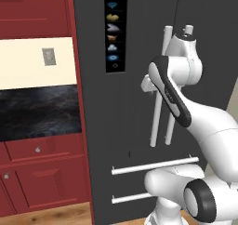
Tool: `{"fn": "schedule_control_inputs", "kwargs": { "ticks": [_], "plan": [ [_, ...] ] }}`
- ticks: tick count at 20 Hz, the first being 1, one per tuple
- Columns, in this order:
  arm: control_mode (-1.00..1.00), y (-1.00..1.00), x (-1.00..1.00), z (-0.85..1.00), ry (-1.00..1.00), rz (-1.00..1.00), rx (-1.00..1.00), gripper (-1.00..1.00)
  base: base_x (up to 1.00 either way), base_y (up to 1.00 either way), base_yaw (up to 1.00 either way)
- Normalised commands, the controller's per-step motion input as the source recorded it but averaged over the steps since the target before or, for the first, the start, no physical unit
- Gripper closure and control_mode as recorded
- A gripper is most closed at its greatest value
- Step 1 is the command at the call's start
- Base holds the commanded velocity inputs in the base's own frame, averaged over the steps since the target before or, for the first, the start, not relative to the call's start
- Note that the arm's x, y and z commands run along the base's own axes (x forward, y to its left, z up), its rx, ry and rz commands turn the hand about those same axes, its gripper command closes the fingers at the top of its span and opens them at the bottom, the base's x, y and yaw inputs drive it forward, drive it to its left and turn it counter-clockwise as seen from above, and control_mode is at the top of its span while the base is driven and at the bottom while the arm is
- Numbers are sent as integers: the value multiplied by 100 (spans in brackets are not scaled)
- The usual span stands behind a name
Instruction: Retrieve the sausage and cheese from the fridge and place them on the cutting board on the counter.
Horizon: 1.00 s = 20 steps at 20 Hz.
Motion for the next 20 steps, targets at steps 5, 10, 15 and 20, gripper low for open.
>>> {"fn": "schedule_control_inputs", "kwargs": {
  "ticks": [5,10,15,20],
  "plan": [
    [100,0,0,0,0,0,0,-100,-33,-1,0],
    [100,0,0,0,0,0,0,-100,-37,-3,0],
    [100,0,0,0,0,0,0,-100,-33,-3,0],
    [100,0,0,0,0,0,0,-100,-3,0,0]
  ]
}}
